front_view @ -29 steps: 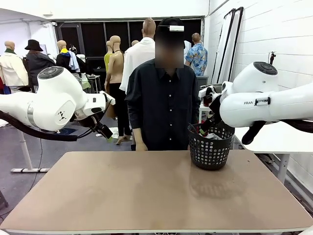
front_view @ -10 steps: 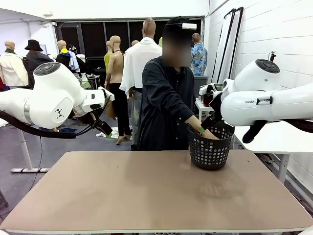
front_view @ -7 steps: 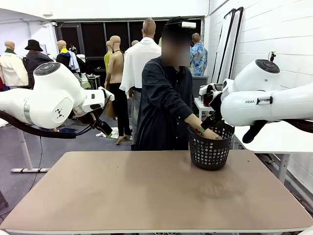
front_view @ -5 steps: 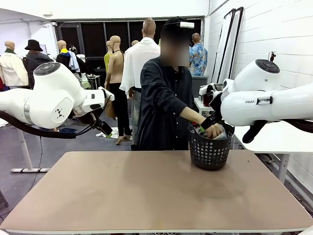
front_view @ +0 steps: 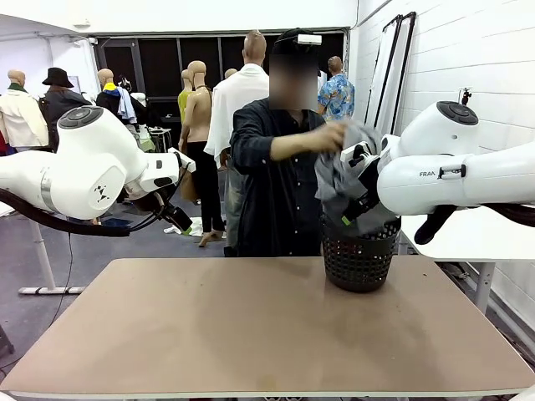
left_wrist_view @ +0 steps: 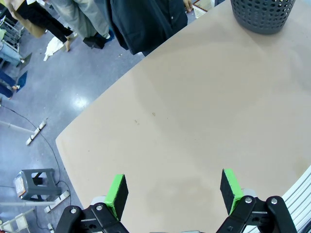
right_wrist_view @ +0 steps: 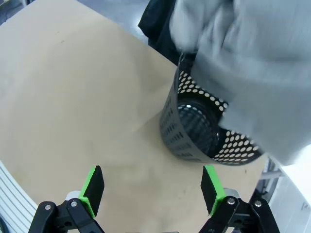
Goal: Fold the training pants.
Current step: Grab both ends of the Training pants handed by a person.
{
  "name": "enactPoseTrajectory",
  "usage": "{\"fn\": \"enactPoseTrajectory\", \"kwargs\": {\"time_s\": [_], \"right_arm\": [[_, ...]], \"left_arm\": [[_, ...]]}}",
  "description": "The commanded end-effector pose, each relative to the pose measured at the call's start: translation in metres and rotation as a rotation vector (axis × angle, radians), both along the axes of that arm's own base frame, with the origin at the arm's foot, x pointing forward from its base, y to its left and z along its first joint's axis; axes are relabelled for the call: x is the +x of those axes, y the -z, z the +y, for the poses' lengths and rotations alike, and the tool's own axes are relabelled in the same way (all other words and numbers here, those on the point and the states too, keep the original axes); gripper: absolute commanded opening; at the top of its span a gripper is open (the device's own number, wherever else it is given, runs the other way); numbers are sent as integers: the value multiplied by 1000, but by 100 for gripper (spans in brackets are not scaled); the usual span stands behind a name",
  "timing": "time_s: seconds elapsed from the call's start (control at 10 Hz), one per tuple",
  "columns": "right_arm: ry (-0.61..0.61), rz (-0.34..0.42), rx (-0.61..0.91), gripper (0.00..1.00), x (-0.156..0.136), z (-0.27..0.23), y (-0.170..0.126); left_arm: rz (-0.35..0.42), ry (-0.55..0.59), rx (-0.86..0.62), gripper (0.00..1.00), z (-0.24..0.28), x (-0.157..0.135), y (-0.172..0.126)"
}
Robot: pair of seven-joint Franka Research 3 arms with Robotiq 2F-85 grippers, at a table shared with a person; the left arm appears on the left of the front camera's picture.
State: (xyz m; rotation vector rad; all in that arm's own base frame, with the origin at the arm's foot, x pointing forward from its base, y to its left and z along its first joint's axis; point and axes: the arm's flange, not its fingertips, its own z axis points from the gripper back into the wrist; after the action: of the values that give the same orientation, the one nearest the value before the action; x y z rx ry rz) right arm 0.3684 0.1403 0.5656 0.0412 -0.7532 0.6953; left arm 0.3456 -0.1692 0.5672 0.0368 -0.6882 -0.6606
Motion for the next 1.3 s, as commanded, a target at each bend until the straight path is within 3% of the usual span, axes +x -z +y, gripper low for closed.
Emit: {"fn": "enactPoseTrajectory", "kwargs": {"time_s": [0.0, 1.2], "right_arm": [[-1, 1, 4, 100, 0, -1, 0], [-1, 1, 4, 100, 0, -1, 0]], "left_arm": [[-1, 6, 5, 100, 1, 1, 0], [-1, 6, 5, 100, 1, 1, 0]]}}
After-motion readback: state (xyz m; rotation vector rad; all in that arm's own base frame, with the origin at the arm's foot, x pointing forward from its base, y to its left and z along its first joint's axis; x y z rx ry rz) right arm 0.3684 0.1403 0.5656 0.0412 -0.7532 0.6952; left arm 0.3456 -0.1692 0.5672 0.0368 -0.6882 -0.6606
